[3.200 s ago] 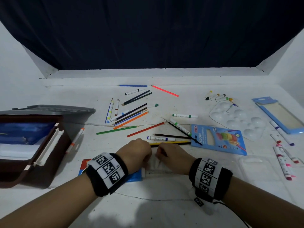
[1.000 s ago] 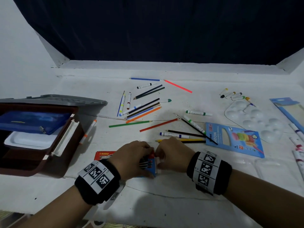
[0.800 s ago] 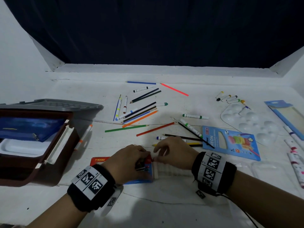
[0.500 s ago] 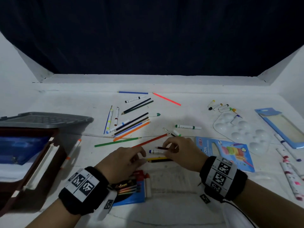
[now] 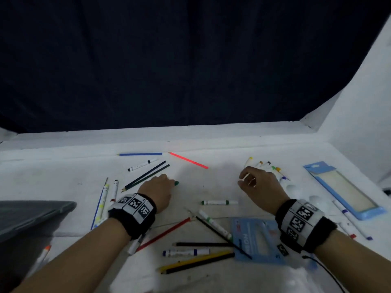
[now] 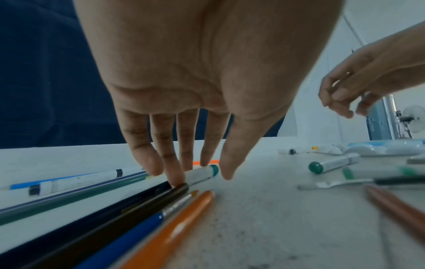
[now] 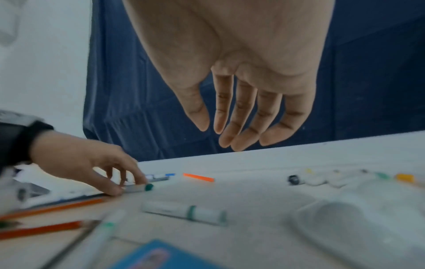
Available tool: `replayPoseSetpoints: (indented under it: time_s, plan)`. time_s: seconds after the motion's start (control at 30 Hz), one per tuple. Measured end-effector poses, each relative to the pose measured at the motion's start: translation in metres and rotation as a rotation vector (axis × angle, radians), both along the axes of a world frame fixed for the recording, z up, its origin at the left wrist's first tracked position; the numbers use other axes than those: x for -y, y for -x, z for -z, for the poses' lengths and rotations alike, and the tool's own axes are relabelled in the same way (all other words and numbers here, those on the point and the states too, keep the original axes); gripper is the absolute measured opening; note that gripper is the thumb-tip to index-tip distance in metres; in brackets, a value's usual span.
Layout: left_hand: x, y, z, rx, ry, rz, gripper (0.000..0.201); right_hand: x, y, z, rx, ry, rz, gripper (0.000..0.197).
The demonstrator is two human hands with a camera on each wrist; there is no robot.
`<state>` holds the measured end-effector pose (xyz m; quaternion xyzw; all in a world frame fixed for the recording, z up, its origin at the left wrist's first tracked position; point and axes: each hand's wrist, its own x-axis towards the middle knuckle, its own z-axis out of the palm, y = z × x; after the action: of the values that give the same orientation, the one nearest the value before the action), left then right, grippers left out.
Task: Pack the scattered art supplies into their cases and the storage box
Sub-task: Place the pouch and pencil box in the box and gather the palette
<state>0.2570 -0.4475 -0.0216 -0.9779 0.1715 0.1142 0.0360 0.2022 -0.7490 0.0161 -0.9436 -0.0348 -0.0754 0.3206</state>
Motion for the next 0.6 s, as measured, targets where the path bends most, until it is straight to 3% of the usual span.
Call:
replayPoseSetpoints:
  time_s: [0.07,0.2,0.33,0.6]
  plan:
    - [0.000,-0.007,0.004,0.048,0.016,0.017,0.041,0.021,-0.028,0.005,-0.034,0.120,-0.001,0.004]
    - [-0.002,-0.012,0.002,0.230,0.281,0.077,0.025,0.050,-0.077,0.013,-0.166,0.329,0.018,0.020]
    - [0.002,-0.015,-0.004,0.121,0.274,-0.012,0.039,0.052,-0.110,0.013,-0.258,0.566,0.029,0.036]
    - [0.012,0.022,-0.041,0.167,0.867,-0.105,0.048,0.040,-0.135,0.024,-0.391,0.703,-0.045,0.031]
